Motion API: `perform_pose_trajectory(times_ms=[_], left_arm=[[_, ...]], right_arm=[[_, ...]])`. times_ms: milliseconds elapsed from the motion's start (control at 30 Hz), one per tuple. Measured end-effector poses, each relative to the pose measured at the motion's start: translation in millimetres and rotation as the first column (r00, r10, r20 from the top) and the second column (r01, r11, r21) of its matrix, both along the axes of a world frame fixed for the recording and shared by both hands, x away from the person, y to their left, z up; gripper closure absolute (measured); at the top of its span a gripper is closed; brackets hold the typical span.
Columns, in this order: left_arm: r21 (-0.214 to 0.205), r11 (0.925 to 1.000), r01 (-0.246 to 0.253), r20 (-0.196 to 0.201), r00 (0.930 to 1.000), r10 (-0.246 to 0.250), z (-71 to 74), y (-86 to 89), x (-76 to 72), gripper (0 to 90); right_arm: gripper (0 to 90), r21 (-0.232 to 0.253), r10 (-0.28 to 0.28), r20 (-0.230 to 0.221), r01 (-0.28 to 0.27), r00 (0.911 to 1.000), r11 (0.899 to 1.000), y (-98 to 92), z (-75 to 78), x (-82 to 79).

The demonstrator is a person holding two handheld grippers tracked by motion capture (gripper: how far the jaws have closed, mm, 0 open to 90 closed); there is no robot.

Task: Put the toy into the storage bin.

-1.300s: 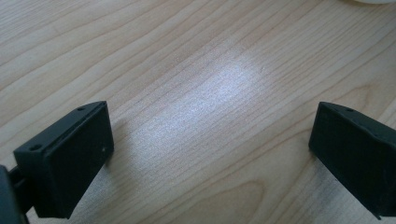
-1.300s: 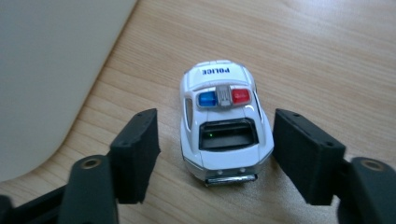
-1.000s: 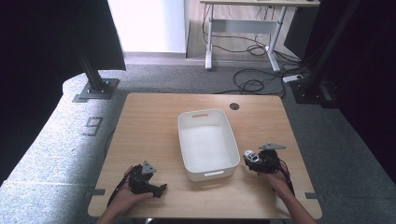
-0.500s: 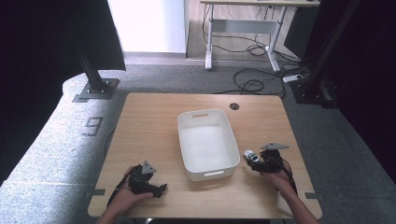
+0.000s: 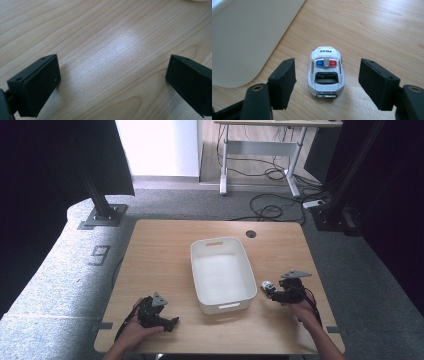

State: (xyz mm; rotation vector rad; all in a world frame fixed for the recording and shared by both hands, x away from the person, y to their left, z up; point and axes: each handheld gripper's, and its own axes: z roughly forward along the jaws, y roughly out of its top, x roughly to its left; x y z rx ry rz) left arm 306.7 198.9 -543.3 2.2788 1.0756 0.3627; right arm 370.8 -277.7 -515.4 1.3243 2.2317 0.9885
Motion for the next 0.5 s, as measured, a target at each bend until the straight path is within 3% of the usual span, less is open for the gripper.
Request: perform_pose_trajectory(times_ms=[233, 500], left_arm=[[0.001, 1.0, -0.003, 0.0, 1.0, 0.003, 0.1, -0.5, -0.1, 0.0], [0.0, 1.0, -0.001, 0.001, 1.0, 0.001, 0.0, -0.5, 0.1, 0.0]], right_arm=[[34.2, -0.038, 0.004, -0.044, -0.005, 0.999, 0.999, 5.6, -3.7, 10.9], [36.5, -0.032, -0.001, -0.064, -0.001, 0.9979, 0.999, 14.5, -5.4, 23.2]])
